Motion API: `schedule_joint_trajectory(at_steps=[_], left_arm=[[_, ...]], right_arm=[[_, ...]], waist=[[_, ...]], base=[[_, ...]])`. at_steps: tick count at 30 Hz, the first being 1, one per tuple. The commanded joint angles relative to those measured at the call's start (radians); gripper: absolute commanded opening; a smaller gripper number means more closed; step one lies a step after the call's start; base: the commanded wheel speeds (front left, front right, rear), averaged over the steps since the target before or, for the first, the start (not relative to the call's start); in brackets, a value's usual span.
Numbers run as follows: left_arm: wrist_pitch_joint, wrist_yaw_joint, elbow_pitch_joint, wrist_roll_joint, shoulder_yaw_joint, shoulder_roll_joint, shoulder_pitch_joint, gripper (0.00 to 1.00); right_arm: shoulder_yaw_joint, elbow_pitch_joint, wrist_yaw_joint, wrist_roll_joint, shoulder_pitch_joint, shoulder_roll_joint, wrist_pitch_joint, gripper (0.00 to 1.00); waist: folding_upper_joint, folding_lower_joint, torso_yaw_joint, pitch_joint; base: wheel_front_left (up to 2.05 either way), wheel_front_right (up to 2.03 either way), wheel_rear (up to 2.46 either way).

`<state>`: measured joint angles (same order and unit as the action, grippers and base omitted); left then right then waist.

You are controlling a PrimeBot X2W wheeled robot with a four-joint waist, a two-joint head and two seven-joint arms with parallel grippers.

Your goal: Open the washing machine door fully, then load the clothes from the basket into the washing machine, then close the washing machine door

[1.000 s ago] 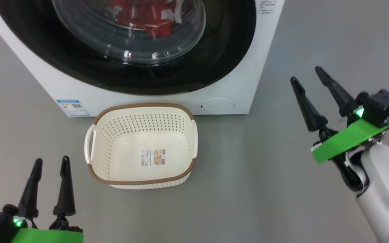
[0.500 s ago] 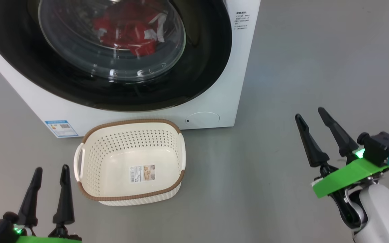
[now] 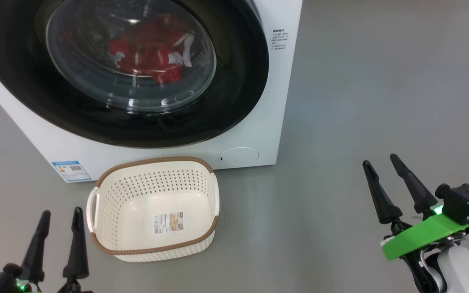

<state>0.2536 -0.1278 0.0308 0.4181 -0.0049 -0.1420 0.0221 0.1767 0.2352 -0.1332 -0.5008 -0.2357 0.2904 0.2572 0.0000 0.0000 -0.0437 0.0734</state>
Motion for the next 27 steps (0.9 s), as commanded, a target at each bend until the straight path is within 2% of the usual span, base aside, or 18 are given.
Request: schedule_joint_trajectory(at_steps=[1,27], left_arm=[[0.008,-0.003,-0.024,-0.001,0.036,-0.022,-0.004,1.0],[0.008,-0.003,-0.021,-0.008,0.023,-0.031,0.008,1.0]], right_arm=[[0.009,-0.03,0.002,0.013,0.014,0.005,0.005,1.0],[-0.005,-0.029,0.002,0.03,0.049,-0.01,0.005,1.0]], waist=[[0.0,0.0,-0.003,-0.007],[0.0,0.0,-0.006,-0.015]], base=[[0.0,0.0,0.0],[0.0,0.0,0.0]])
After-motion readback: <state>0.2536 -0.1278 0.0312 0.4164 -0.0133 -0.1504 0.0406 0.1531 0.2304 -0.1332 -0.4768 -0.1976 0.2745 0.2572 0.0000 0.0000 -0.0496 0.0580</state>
